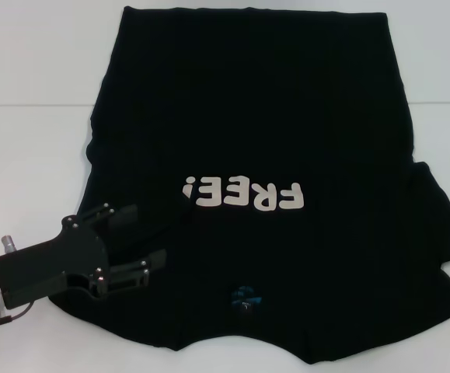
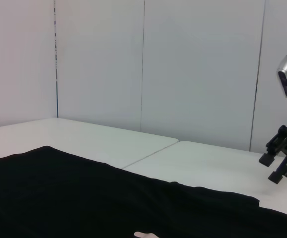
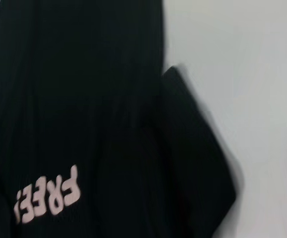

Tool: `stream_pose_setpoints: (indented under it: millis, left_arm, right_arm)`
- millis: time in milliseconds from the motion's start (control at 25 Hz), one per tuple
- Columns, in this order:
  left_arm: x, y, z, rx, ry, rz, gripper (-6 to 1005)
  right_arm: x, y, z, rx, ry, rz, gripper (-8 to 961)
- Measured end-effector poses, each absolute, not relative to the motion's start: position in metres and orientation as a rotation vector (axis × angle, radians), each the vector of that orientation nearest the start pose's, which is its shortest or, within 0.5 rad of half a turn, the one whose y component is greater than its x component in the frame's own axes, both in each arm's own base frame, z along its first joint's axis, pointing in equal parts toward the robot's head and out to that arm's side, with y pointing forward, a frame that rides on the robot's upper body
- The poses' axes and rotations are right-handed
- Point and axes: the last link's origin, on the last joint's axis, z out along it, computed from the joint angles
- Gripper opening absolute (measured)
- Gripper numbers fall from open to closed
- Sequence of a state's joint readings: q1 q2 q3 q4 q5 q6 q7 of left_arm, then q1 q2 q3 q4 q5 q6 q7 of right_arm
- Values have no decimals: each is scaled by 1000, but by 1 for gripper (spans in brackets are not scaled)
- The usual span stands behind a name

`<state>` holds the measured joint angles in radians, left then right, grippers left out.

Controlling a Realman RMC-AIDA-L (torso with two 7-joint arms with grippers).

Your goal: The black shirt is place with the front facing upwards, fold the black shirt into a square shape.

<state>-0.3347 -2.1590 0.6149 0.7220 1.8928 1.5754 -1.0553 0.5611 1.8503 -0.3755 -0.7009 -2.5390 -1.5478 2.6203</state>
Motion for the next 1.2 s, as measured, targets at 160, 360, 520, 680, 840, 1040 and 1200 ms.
stream_pose_setpoints:
  millis: [160, 360, 520, 680, 840, 1040, 1200]
  left_arm:
    - [-296, 284, 0, -2515, -403, -756, 858]
    - [-297, 284, -1, -2507, -412, -752, 857]
    - [-298, 284, -1, -2499, -417, -748, 854]
    - [-299, 285, 0, -2493, -421, -740, 852]
    - [-299, 285, -1, -2490, -423, -736, 850]
    - [-299, 286, -1, -2489, -422, -737, 850]
    - [-298, 287, -1, -2488, -421, -735, 849]
  right_arm:
    - [359, 341, 111, -1711, 2150, 365, 744]
    - [352, 351, 107, -1706, 2164, 357, 742]
    - [344, 358, 99, -1726, 2169, 342, 741]
    - [341, 363, 89, -1738, 2173, 310, 740]
    - [341, 363, 83, -1740, 2189, 297, 739]
    - [343, 361, 84, -1732, 2197, 307, 737]
    - [343, 360, 82, -1732, 2200, 307, 736]
